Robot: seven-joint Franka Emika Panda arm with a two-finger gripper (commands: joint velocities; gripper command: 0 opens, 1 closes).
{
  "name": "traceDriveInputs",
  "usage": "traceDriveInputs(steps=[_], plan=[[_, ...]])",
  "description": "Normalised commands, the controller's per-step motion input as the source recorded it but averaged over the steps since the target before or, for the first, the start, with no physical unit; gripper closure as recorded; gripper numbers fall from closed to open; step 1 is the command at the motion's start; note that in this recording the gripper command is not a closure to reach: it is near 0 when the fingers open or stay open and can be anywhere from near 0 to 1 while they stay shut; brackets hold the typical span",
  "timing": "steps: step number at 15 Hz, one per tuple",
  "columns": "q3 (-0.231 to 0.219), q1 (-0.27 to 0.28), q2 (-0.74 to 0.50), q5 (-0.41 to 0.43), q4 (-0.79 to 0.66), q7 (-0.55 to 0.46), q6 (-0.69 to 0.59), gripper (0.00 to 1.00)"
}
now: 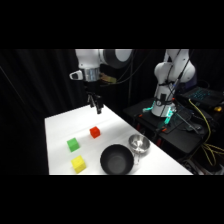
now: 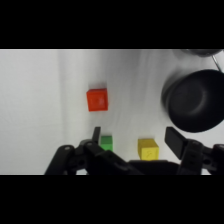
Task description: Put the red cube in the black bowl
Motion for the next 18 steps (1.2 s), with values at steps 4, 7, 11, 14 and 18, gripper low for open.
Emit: traceDriveInputs(steps=[4,7,11,14,18], plan=[[-0.026,-0.131,0.25,0.074,0.3,-0.53,0.11,0.0],[0.025,-0.116,0.3,0.159,0.27,-0.42,0.15,0.0],[0.078,-0.136,0.31,0.219,0.21,-0.28,0.23,0.0],[0.122,-0.165,0.25,0.212,0.15,-0.23,0.23,0.0],[0.13,-0.148,0.17,0.153,0.1,-0.19,0.2,0.0]])
